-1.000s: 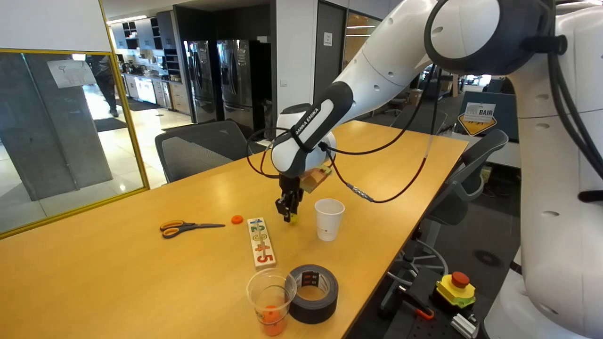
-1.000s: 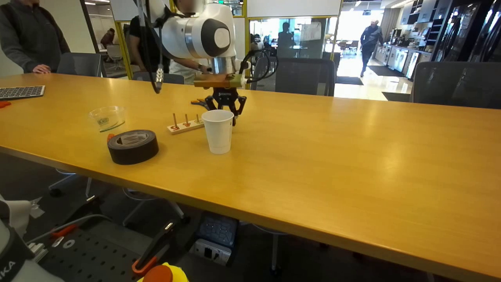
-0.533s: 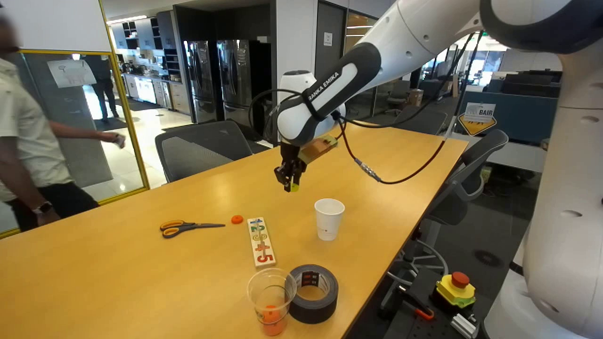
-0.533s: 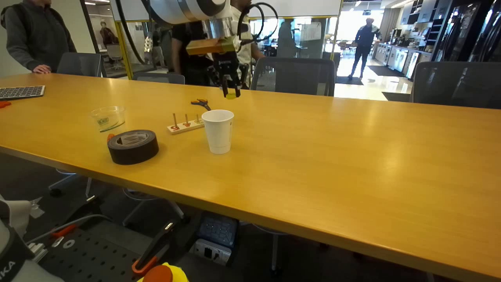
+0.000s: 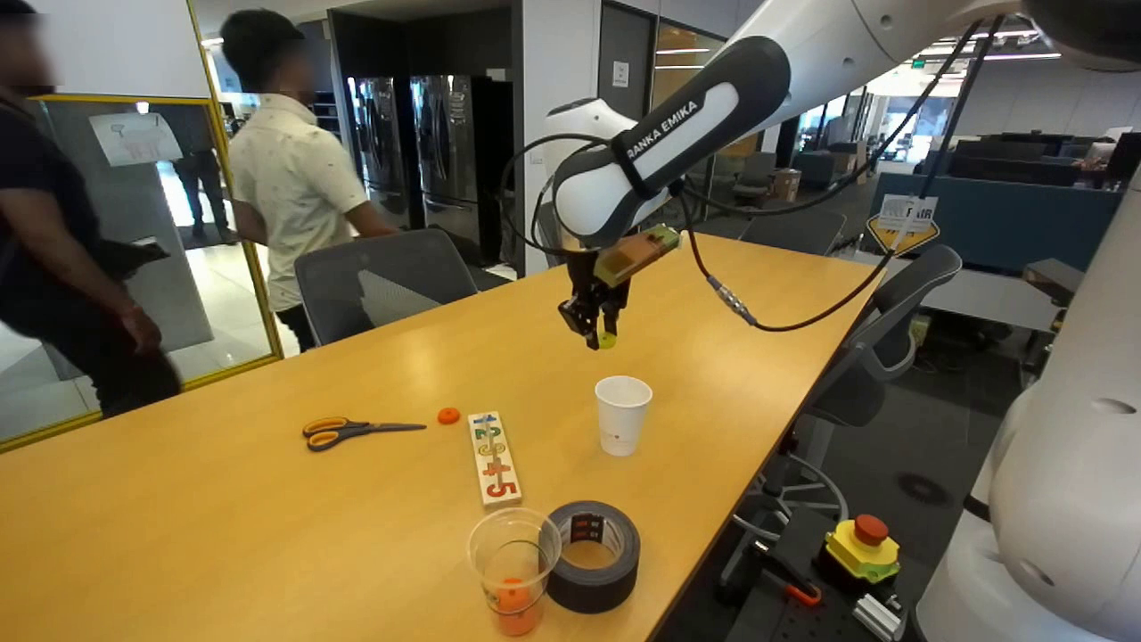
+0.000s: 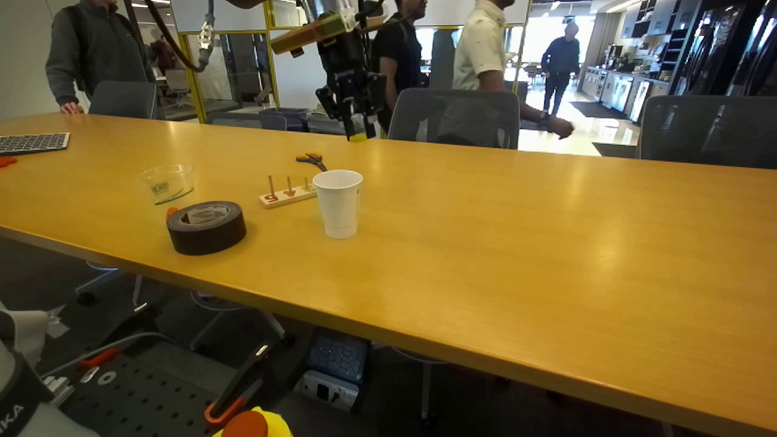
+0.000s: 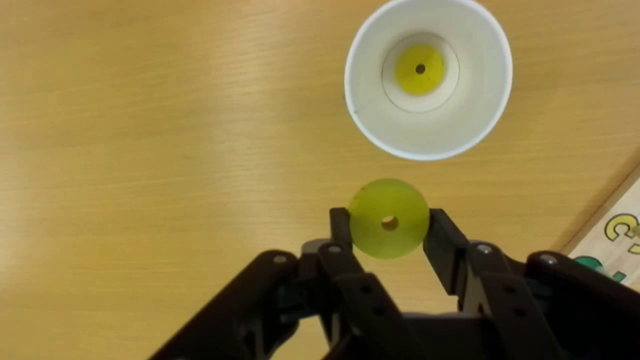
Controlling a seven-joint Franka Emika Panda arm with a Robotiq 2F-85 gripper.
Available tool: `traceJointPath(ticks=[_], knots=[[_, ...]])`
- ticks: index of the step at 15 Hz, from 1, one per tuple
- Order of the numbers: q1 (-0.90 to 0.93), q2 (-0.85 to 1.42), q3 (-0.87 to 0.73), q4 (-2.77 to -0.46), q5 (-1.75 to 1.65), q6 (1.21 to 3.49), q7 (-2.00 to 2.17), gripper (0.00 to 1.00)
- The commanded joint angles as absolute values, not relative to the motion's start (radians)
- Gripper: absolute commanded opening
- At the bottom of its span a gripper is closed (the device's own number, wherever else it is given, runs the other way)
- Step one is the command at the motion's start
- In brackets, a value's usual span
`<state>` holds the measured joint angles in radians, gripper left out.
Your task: Pick up the orange tokens from the table and put them in the colourless cup. Pick up the yellow tokens from the table and put them in the white cup.
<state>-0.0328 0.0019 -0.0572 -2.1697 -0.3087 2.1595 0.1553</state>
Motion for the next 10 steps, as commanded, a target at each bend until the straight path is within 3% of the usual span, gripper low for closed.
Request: traceJointPath(ticks=[1,10], knots=[[-0.039,-0.045,-0.054,-2.219,-0.293,2.094,0.148,0.20],[-0.049,-0.013,-0.058,-2.269,-0.169,2.082,0.114,0.19]])
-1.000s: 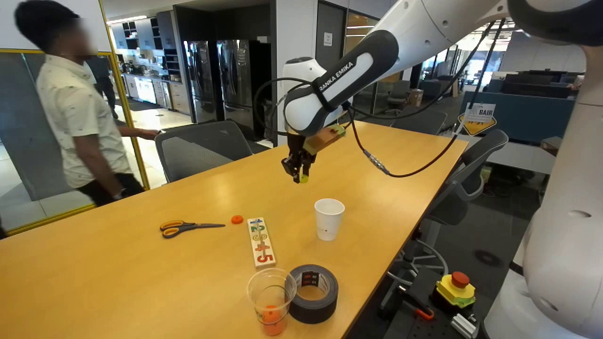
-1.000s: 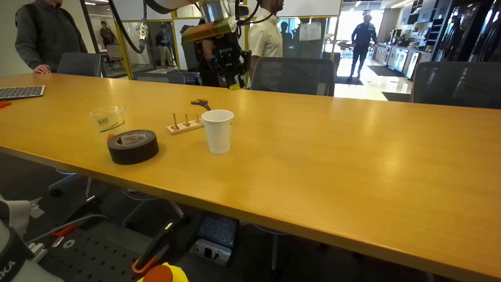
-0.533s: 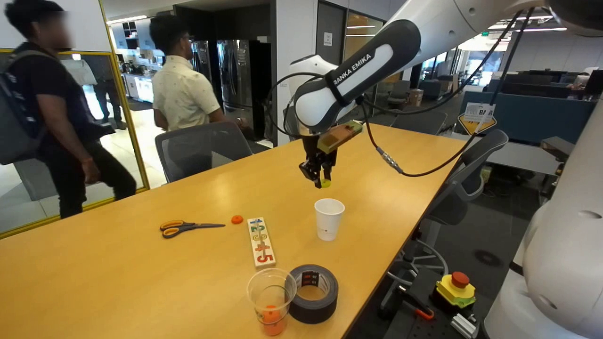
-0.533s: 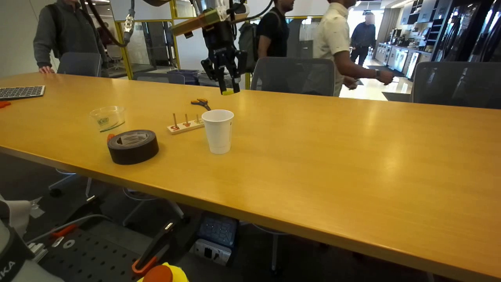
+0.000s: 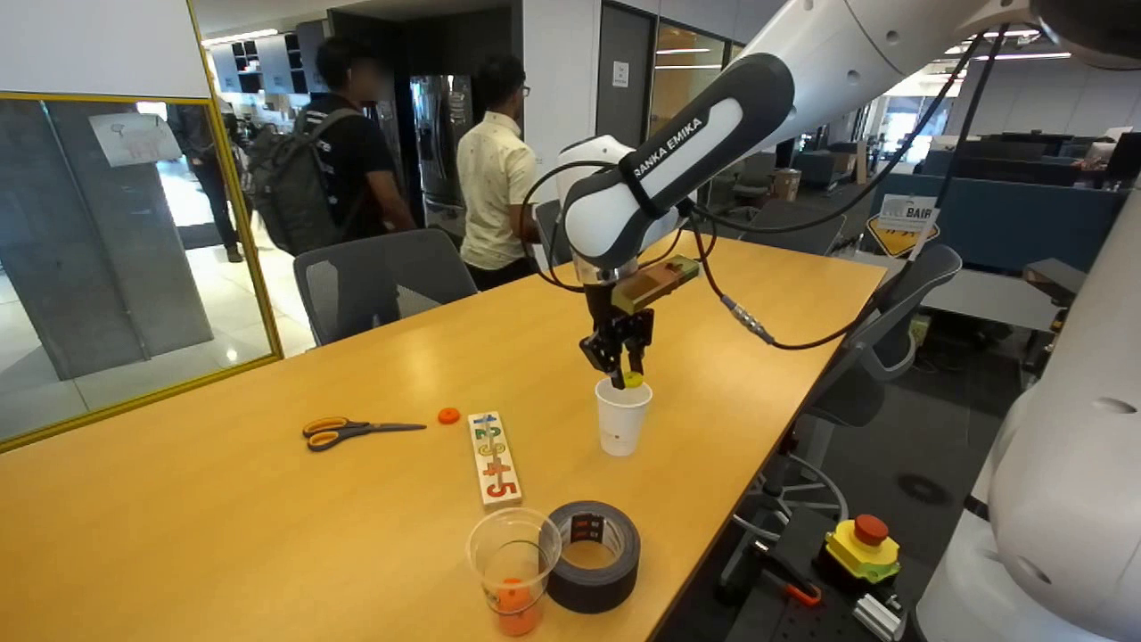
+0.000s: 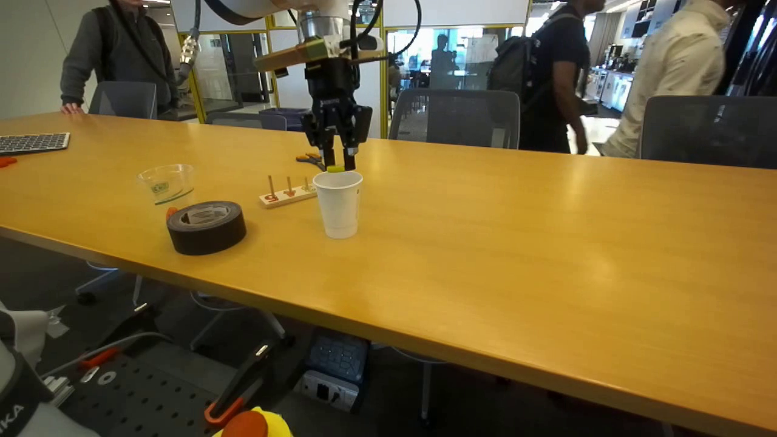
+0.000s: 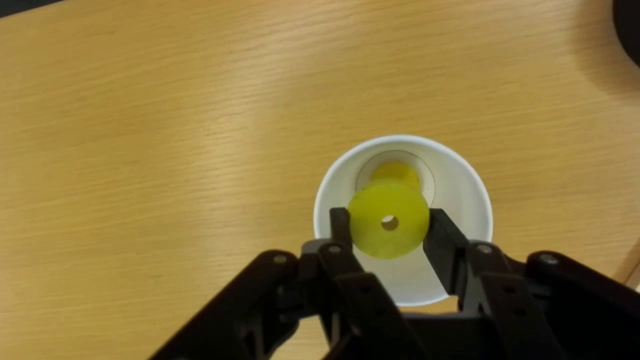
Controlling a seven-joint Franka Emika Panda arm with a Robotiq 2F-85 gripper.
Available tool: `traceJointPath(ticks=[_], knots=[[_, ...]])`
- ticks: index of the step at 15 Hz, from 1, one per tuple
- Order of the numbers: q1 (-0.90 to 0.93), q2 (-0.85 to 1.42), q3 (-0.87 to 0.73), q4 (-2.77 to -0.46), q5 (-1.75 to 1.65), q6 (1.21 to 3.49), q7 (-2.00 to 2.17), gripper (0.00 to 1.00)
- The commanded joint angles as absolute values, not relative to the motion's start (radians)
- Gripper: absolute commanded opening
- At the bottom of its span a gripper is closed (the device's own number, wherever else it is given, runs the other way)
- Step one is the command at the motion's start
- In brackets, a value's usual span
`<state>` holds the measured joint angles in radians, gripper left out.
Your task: Pick up the orange tokens from the table and put them in the colourless cup. Pick up the yellow tokens from the table and put them in the white cup.
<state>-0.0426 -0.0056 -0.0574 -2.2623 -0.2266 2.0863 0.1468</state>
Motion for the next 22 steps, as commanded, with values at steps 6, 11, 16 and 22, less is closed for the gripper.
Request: traceJointPath(ticks=[6,11,16,22], knots=[[-0.052,-0.001,-0.061,-2.268,-0.145,2.083,0.138,0.73],[-0.048,0.006,-0.055,-2.249,-0.141,2.118,0.143,1.00],[-0.006,0.074,-0.007,-2.162,-0.144,2.212,0.119,1.00],[0.035,0.307,0.059,-1.970,-0.073,2.291,-0.027,1.00]])
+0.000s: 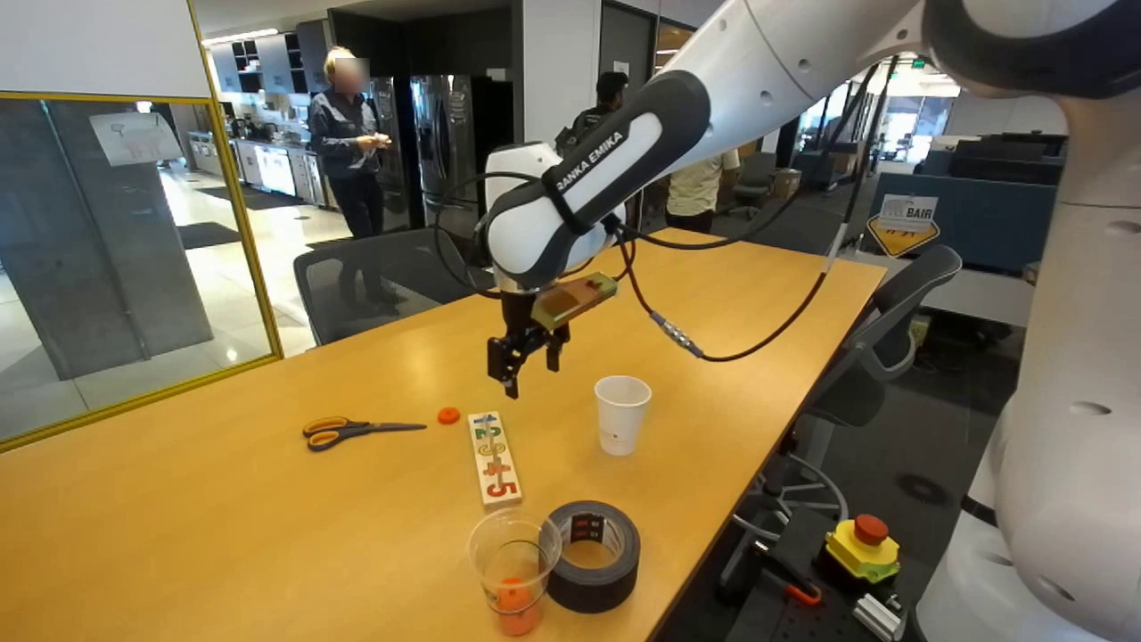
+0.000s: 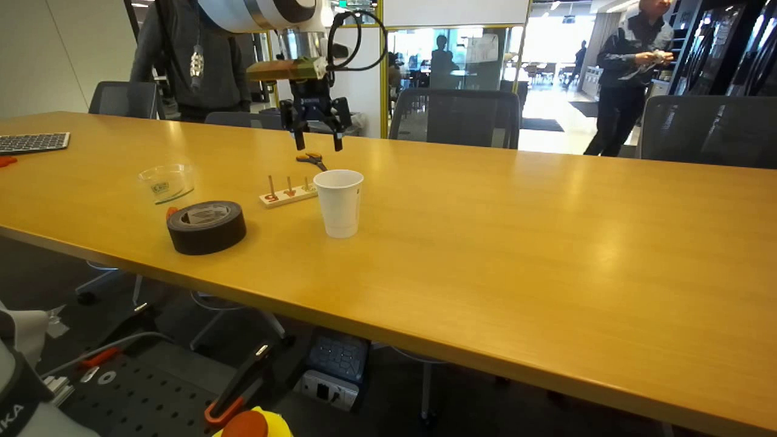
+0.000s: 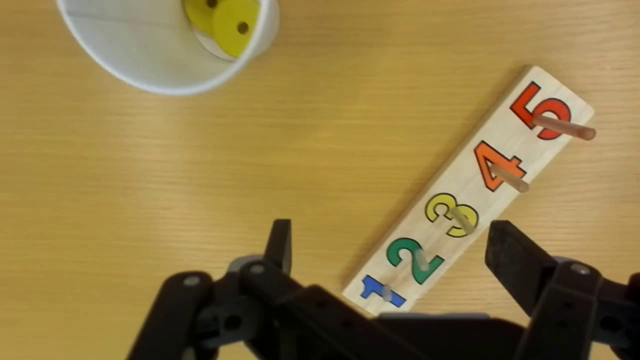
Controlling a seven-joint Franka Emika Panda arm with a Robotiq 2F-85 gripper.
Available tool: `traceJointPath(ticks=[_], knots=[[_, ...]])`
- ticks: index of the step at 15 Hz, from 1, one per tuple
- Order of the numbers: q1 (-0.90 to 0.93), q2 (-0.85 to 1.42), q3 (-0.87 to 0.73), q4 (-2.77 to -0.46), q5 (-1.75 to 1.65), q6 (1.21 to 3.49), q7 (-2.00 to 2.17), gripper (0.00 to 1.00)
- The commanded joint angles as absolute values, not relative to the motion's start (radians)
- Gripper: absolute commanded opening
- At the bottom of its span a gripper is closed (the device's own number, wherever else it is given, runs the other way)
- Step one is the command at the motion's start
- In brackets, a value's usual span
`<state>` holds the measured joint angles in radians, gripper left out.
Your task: Pick up the orange tokens from the table and put them in the colourless cup. Pick up the yellow tokens from the table and put them in the white cup.
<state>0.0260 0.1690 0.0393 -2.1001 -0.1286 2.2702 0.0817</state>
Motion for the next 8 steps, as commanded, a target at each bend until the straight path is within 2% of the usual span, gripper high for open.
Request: traceJointPath(ticks=[1,8], knots=[[0.034,0.348,0.070,-1.934,-0.059,2.293,-0.070,1.00],[0.035,0.599,0.089,-1.654,-0.059,2.270,-0.189,1.00]])
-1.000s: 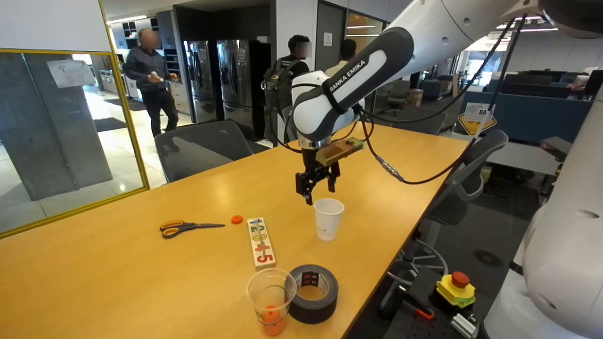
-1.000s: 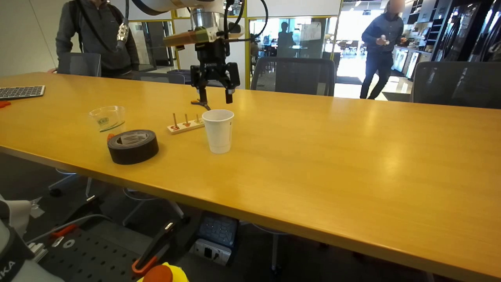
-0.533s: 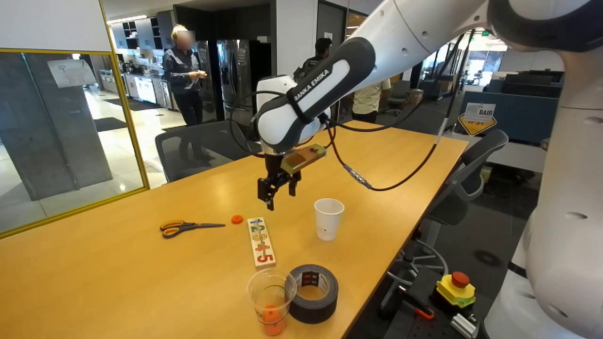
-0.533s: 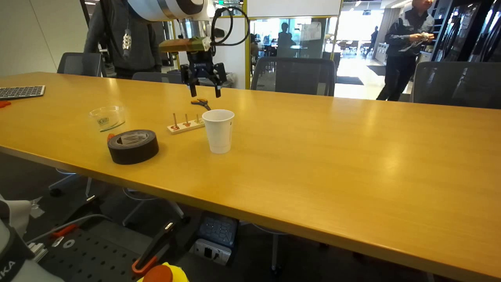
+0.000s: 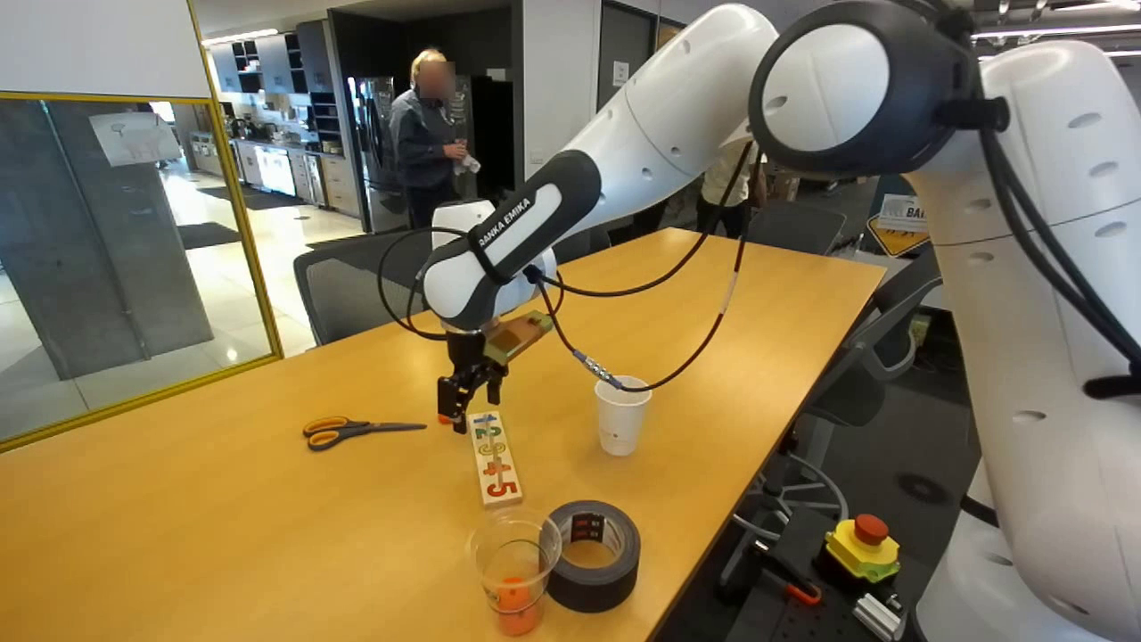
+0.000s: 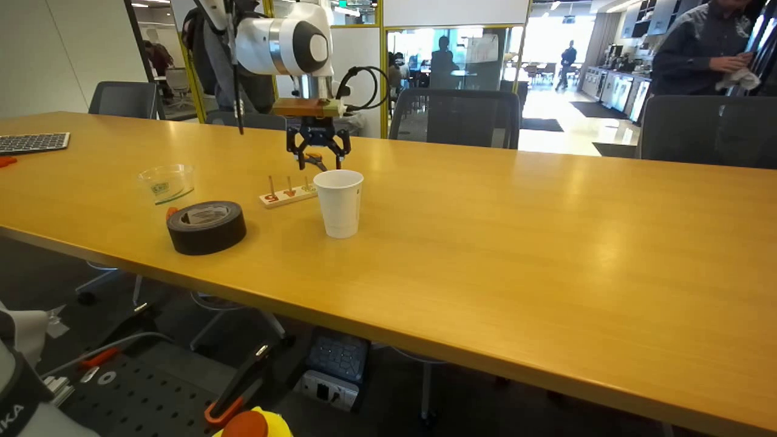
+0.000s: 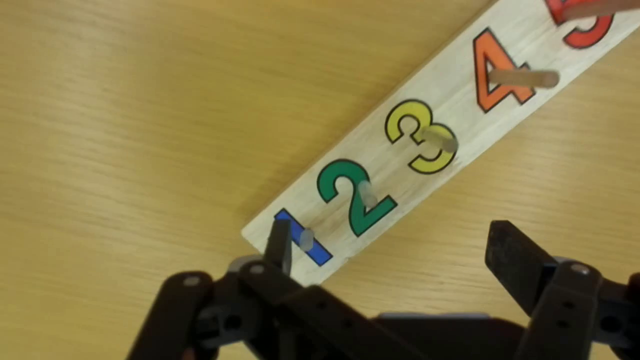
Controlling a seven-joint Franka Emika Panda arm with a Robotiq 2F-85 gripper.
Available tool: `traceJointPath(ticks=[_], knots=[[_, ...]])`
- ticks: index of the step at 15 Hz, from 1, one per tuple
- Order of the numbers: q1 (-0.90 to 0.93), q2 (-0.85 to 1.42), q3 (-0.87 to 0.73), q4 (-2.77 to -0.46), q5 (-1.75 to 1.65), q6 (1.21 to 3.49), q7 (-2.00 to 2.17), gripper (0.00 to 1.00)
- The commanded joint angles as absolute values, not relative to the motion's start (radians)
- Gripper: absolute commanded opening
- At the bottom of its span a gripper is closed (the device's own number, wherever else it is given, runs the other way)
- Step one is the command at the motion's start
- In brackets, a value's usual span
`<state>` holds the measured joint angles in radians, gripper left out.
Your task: Pick up the orange tokens from the table and put them in the colourless cup. Pick up the yellow tokens from the table and put them in the white cup.
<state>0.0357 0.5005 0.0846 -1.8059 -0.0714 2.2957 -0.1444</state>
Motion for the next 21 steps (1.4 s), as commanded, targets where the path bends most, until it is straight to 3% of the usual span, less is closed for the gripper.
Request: traceJointPath(ticks=[1,18,19,20,21], knots=[[0.035,0.626,0.089,-1.619,-0.059,2.270,-0.196,1.00],[0.020,0.833,0.086,-1.333,-0.065,2.202,-0.252,1.00],[0.021,0.834,0.084,-1.329,-0.070,2.203,-0.254,0.93],[0.021,0.838,0.084,-1.323,-0.070,2.199,-0.256,0.74],[0.023,0.839,0.082,-1.319,-0.072,2.194,-0.254,0.69]])
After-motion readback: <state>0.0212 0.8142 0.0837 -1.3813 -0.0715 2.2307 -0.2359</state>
